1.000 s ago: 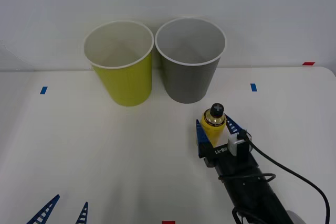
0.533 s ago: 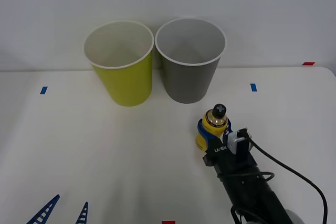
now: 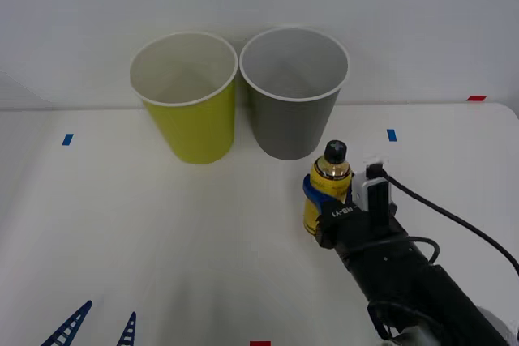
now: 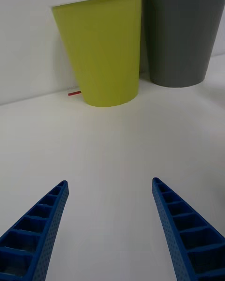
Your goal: Put cans in the gray bin and PET bottles in the light green bin.
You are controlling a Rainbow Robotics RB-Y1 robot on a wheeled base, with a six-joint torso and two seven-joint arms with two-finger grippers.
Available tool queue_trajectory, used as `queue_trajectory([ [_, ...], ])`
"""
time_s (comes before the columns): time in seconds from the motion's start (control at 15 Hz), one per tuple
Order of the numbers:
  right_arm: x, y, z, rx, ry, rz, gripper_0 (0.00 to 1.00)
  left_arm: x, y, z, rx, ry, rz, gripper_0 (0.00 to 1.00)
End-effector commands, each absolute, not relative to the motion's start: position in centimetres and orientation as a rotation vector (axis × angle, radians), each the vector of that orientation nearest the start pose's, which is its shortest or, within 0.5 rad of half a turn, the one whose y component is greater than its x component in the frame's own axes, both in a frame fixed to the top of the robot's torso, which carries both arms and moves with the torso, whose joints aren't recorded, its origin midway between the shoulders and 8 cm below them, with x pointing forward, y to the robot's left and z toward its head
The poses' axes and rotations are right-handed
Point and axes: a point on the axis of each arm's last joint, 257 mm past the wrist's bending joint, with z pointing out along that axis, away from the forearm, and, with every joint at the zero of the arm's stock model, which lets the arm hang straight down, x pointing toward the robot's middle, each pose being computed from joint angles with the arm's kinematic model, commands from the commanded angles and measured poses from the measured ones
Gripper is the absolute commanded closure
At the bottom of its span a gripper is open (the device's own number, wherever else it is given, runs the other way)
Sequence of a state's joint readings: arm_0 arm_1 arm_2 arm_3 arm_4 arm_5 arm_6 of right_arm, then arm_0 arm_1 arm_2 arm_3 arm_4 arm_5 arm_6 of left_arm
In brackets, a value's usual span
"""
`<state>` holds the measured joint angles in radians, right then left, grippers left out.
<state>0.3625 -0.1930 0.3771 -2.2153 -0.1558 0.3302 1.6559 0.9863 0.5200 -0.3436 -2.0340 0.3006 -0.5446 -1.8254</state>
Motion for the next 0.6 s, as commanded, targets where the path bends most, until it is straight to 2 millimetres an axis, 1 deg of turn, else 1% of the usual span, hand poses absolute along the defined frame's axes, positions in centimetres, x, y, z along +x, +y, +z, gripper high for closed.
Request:
queue_trajectory([
  [0.07, 42.0, -7.5, -13.8, -0.331, 1.655, 0.290, 0.99, 22.7, 23.6, -26.9, 0.254, 1.636, -0.010, 0.40],
  [0.33, 42.9, -4.7, -10.8, -0.446, 1.691, 0.303, 1.00, 22.7, 23.6, -26.9, 0.254, 1.636, -0.010, 0.40],
  [0.47, 43.5, -3.3, -8.7, -0.504, 1.671, 0.305, 1.00, 22.7, 23.6, -26.9, 0.254, 1.636, -0.010, 0.40],
  [0.53, 43.7, -2.3, -7.5, -0.532, 1.663, 0.319, 1.00, 22.7, 23.6, -26.9, 0.254, 1.636, -0.010, 0.40],
  [0.6, 43.9, -1.7, -6.7, -0.552, 1.662, 0.320, 1.00, 22.7, 23.6, -26.9, 0.254, 1.636, -0.010, 0.40],
])
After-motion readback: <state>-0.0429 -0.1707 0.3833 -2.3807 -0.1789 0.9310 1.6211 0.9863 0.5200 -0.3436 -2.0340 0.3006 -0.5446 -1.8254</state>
